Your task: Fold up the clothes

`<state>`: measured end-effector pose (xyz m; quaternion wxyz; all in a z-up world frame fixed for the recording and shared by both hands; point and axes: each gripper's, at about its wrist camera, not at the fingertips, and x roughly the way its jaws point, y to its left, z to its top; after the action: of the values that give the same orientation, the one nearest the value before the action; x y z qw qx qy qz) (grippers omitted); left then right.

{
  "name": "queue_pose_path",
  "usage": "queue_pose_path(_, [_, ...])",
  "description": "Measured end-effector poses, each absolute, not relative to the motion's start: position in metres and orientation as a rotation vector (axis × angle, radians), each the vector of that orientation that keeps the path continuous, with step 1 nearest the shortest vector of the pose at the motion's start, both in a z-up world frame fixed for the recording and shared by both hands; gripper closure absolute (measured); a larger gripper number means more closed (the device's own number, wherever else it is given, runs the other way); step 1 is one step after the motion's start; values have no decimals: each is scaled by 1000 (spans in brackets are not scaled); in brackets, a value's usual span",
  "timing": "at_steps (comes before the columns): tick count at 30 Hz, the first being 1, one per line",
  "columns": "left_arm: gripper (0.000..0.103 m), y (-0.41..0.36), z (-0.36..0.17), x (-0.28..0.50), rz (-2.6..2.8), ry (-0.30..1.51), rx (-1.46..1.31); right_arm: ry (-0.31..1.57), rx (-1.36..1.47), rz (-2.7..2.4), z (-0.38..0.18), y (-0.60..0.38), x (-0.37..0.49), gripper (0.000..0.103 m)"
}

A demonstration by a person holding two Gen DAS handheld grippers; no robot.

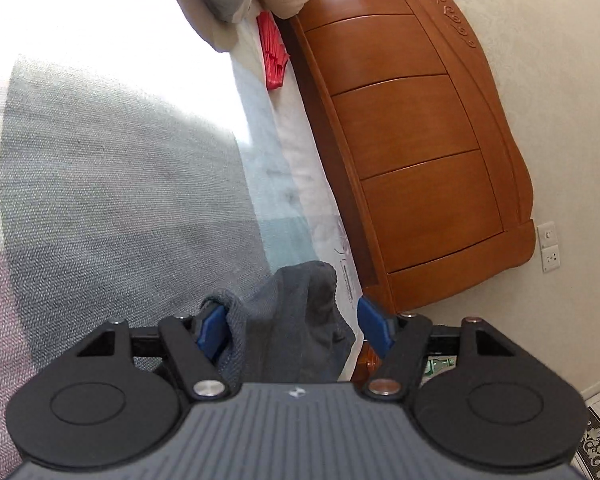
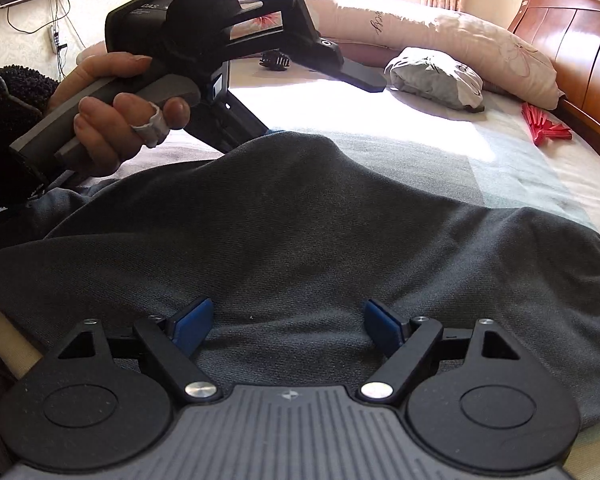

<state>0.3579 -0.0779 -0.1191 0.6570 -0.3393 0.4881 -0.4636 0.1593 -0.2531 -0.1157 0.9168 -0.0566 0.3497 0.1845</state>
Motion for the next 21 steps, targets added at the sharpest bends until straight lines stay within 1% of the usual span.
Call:
queue_pose_path(5, [36, -63, -106, 348, -1020, 1046, -690, 710, -114, 384, -116, -253, 158, 15])
queue_pose_path(8, [34, -53, -83, 341, -1018, 948, -626, 709, -112, 386, -116, -253, 157, 14])
queue_pose_path(10, [34, -42, -66, 337, -1062, 930, -641, 709, -112, 386, -116, -253, 159, 14])
queue_pose_path(11, [32, -41, -59, 334, -1084, 920, -642, 709, -111, 386, -116, -253, 159, 13])
queue_pose_path(14, [26, -44, -62, 319, -1151, 958, -660, 709, -112, 386, -116, -252, 160, 12])
queue_pose_path(17, [26, -59, -96, 312, -1082, 1068, -662, 713, -116, 387, -116, -252, 162, 12])
queue_pose_path(19, [28, -60, -121, 315, -969, 1101, -633, 720, -122, 383, -114, -251, 161, 12])
queue_pose_path(20, [40, -57, -127, 316, -945, 1091, -621, 724, -125, 381, -114, -251, 160, 12])
queue_pose_path(21, [48, -53, -132, 317, -925, 1078, -610, 728, -128, 378, -112, -251, 159, 12])
